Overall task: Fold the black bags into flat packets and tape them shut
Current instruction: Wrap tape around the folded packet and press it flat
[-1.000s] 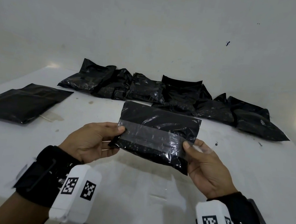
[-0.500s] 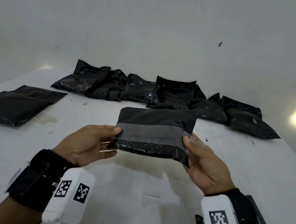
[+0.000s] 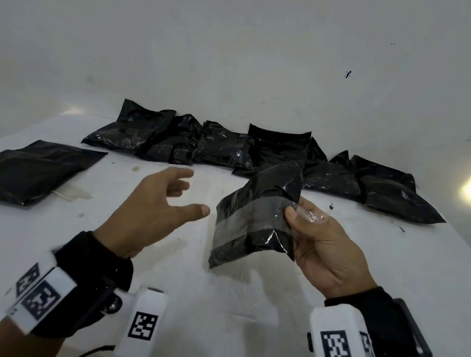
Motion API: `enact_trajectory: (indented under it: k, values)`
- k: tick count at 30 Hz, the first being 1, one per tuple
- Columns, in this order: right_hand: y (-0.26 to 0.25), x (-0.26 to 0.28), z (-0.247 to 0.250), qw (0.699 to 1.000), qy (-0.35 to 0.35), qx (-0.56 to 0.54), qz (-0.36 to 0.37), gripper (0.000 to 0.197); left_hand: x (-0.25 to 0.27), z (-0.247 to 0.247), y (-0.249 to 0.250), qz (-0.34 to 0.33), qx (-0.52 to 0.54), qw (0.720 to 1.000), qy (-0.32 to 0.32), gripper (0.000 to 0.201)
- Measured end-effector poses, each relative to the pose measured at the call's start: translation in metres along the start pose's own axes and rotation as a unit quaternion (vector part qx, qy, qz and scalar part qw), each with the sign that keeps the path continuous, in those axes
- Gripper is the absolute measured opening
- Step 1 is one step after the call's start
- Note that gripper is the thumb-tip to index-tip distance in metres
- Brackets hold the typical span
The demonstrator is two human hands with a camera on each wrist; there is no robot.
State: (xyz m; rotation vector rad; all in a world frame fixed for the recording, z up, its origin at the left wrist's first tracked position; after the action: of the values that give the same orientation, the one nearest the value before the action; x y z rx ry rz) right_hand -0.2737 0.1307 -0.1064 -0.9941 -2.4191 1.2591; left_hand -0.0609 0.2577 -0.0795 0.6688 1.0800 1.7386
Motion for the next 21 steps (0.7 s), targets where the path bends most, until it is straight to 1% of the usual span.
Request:
enact_trajectory:
  k: [2,3,4,6,8,9,11,13,15,16,17,18,19,20,21]
  values:
    - [-0.008,0.000,-0.007,0.998,0.016,0.057,0.016,0.062,0.001,0.002,0.016,-0.051,-0.022,0.998,0.000,0.029]
    - [-0.014,0.000,-0.011,0.995,0.023,0.089,0.032,0.055,0.001,0.002,0.022,-0.063,-0.012,0.998,-0.015,0.015]
    - [-0.020,0.001,-0.016,0.991,0.026,0.122,0.050,0.048,0.000,0.001,0.027,-0.064,0.004,0.997,-0.045,0.008]
    - [-0.032,0.002,-0.028,0.975,0.030,0.205,0.084,0.036,0.000,-0.003,0.033,-0.037,0.046,0.991,-0.120,0.014]
    - [-0.042,0.002,-0.038,0.949,0.032,0.292,0.116,0.034,0.000,-0.009,0.036,-0.010,0.104,0.980,-0.169,0.022]
    - [-0.045,0.002,-0.043,0.931,0.030,0.339,0.133,0.034,-0.001,-0.013,0.036,0.005,0.138,0.973,-0.186,0.029]
    - [-0.047,-0.001,-0.051,0.881,0.024,0.448,0.152,0.036,-0.004,-0.021,0.036,0.044,0.223,0.949,-0.218,0.048]
    - [-0.043,-0.001,-0.060,0.822,0.015,0.550,0.147,0.040,-0.008,-0.028,0.032,0.086,0.314,0.910,-0.256,0.068]
    - [-0.034,0.000,-0.070,0.766,-0.006,0.627,0.145,0.041,-0.011,-0.032,0.028,0.103,0.377,0.878,-0.278,0.079]
    - [-0.028,0.000,-0.073,0.742,-0.017,0.655,0.145,0.039,-0.011,-0.035,0.025,0.095,0.400,0.869,-0.276,0.078]
    - [-0.021,0.001,-0.074,0.722,-0.024,0.676,0.144,0.037,-0.011,-0.038,0.022,0.078,0.417,0.865,-0.268,0.070]
    - [-0.014,0.001,-0.074,0.709,-0.027,0.690,0.141,0.033,-0.008,-0.042,0.020,0.059,0.424,0.865,-0.261,0.057]
    - [-0.007,0.001,-0.072,0.702,-0.025,0.698,0.136,0.028,-0.006,-0.046,0.017,0.045,0.422,0.868,-0.257,0.044]
    - [0.000,0.001,-0.070,0.700,-0.021,0.703,0.126,0.024,-0.004,-0.050,0.014,0.036,0.420,0.870,-0.256,0.035]
    - [0.006,0.001,-0.068,0.703,-0.018,0.702,0.113,0.021,-0.002,-0.053,0.009,0.034,0.425,0.867,-0.257,0.032]
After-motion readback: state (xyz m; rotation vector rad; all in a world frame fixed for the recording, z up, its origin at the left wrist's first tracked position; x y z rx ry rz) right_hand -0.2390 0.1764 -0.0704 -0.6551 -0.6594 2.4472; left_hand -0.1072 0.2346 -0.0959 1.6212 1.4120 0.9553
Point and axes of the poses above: each hand's wrist, its own x-axis away from the middle knuckle, its own z-axis out of the back of the hand, y = z × x, the point moved 1 cm from there along -x, towards the middle knuckle, and after that the axes turned 11 degrees about -y, right-handed, at the moved point
